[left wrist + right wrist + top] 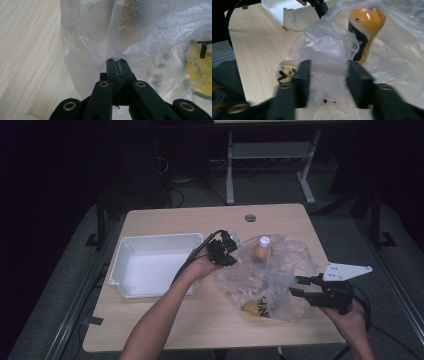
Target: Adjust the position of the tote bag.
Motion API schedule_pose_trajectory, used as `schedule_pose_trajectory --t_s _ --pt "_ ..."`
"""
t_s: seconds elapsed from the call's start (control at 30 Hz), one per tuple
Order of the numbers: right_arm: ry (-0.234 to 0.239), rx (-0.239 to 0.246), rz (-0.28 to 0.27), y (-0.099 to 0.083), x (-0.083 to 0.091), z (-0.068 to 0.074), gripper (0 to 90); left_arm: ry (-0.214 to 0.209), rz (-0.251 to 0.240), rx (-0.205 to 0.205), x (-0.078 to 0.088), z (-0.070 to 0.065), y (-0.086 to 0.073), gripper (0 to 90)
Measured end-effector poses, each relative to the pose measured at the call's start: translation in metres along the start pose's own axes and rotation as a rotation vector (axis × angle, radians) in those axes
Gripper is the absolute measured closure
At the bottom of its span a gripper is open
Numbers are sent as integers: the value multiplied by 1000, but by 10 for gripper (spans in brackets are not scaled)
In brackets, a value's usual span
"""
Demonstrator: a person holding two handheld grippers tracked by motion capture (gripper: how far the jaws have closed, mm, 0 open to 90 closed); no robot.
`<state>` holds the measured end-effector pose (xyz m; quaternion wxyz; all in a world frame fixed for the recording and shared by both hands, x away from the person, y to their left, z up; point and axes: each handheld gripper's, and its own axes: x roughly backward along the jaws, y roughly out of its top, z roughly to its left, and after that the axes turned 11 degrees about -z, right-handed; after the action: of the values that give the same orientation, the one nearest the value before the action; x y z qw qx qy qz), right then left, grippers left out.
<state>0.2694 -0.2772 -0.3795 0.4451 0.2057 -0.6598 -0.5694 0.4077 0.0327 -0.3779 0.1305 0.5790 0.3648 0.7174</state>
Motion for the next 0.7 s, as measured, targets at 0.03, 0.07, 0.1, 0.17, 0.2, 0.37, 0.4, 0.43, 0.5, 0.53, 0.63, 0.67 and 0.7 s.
schedule_pose_trajectory --t_s 0.03,0.07,0.1,0.17,0.2,0.37,0.4,0.43,0.5,0.53,0.63,0.67,0.7 --pt "12 13 11 2 -2 1 746 -4 -6 -8 2 -2 1 885" --pt "14 19 21 3 -3 1 801 -1 -10 -13 4 -2 1 867" --pt "21 30 30 5 -5 1 838 -4 -15 -14 6 -3 1 840" --pt "29 45 39 9 -10 2 872 -13 -31 -20 13 -3 1 783" --pt "32 51 42 10 -11 3 887 -14 -42 -22 17 -3 1 757" --pt "50 73 55 18 -21 7 896 -40 -104 -19 39 -10 -1 622" --pt "52 79 56 20 -23 8 896 -48 -116 -16 42 -12 -2 590" --pt "56 82 54 21 -25 10 897 -53 -126 -22 46 -13 -2 573" --pt "69 88 51 24 -29 12 897 -59 -143 -34 52 -17 -3 520" --pt "74 92 53 25 -31 13 897 -62 -159 -37 54 -19 -3 489" --pt "82 100 52 28 -36 17 897 -92 -199 -36 59 -25 -2 426" --pt "85 102 53 29 -36 17 897 -96 -216 -38 60 -28 -1 409" --pt "85 99 52 29 -37 18 897 -107 -231 -40 62 -31 0 392"
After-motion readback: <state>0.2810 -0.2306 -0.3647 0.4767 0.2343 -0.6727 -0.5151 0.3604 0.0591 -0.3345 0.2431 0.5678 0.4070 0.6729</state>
